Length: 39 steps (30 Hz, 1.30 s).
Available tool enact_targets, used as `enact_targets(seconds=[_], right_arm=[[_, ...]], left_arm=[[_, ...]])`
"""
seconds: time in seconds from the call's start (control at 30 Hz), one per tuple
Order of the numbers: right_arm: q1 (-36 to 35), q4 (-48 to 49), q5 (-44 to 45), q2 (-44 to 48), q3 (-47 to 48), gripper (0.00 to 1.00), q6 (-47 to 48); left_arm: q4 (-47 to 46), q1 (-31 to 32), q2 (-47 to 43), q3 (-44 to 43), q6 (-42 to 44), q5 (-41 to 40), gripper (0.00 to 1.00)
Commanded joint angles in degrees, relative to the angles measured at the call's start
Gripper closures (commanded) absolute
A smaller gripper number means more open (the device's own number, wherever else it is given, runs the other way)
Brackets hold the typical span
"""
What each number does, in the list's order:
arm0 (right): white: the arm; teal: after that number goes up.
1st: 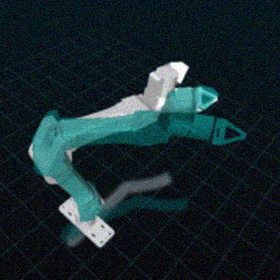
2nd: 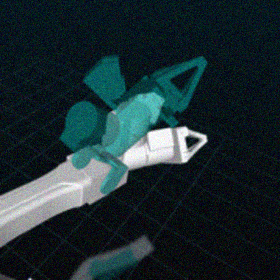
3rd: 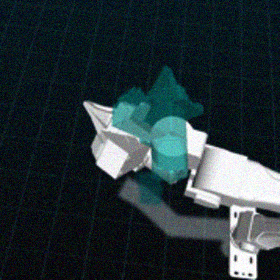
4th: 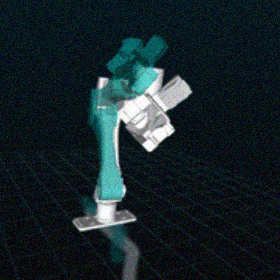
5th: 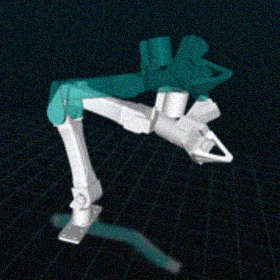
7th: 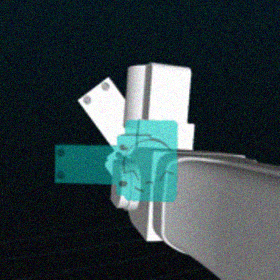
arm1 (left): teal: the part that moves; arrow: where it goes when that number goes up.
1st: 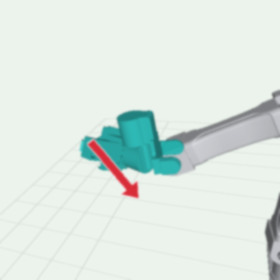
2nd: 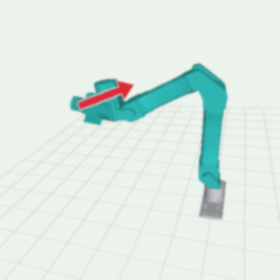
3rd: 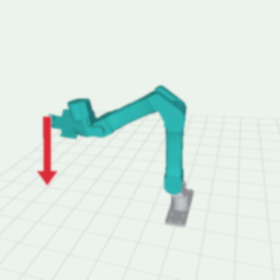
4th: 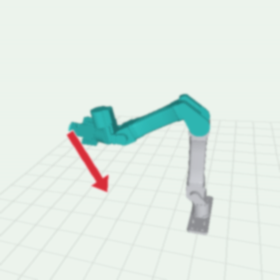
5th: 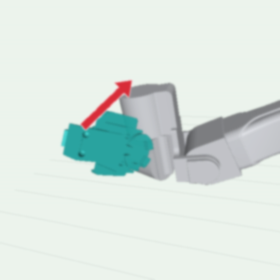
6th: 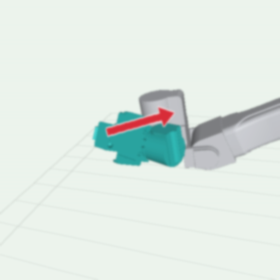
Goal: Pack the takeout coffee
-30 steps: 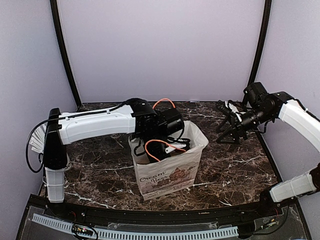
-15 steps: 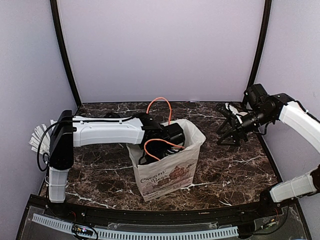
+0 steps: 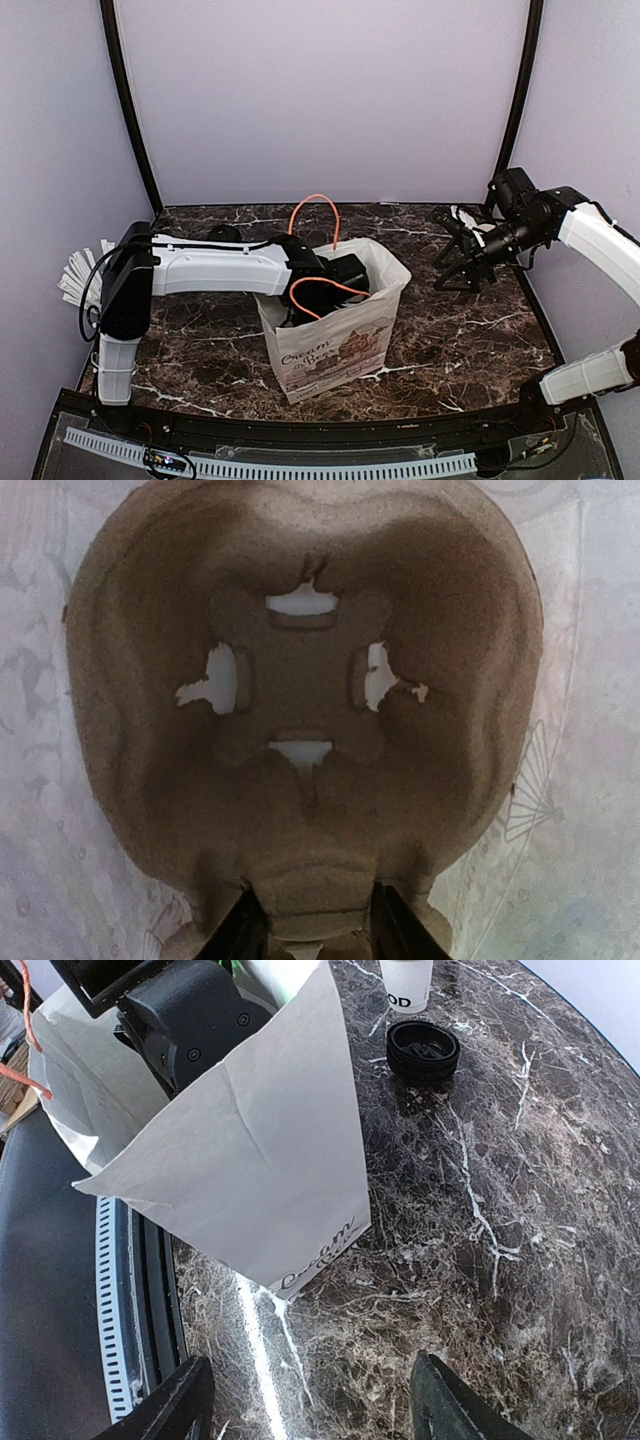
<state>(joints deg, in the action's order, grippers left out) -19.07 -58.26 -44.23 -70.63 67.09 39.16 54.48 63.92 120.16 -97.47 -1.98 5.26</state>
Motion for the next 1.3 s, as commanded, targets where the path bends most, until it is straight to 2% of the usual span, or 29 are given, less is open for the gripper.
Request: enact_targets(seconds=[0.0,0.37,0.57,0.73,0.8,1.03,1.27], right_arm=[[0.20,1.02,-1.52,0.86,-0.38,0.31,0.53],[0.19,1.21,-1.56,1.02,-0.78,0.31,0.48],[0.17,1.40,-1.61,1.27,-1.10,0.31,0.40],[0.18,1.44,-1.56,1.73,-1.30,0.31,0.39],[0.22,1.50,-1.65,1.68,-1.34,0.31,0.42],[0.20,1.28,-2.00,1.29,-1.27,0.30,0.66],[0.18,1.12,-2.39,1.10,-1.22,0.30,0.79]], left_arm=[[-2.67,0.24,-2.70,0.38,0.22,0.71,0.63],[-8.27,0.15,-2.54,5.22,-0.06,-0.98,0.62],[-5.99,0.15,-2.60,3.69,0.02,-2.21,0.60],[-3.72,0.32,-5.38,1.16,-0.04,-4.32,0.45],[-4.07,0.33,-7.10,0.99,0.33,-4.45,0.42],[1.72,0.33,-8.47,-4.64,1.60,-4.39,0.35],[2.59,0.33,-11.75,-10.08,2.97,-4.53,0.34]])
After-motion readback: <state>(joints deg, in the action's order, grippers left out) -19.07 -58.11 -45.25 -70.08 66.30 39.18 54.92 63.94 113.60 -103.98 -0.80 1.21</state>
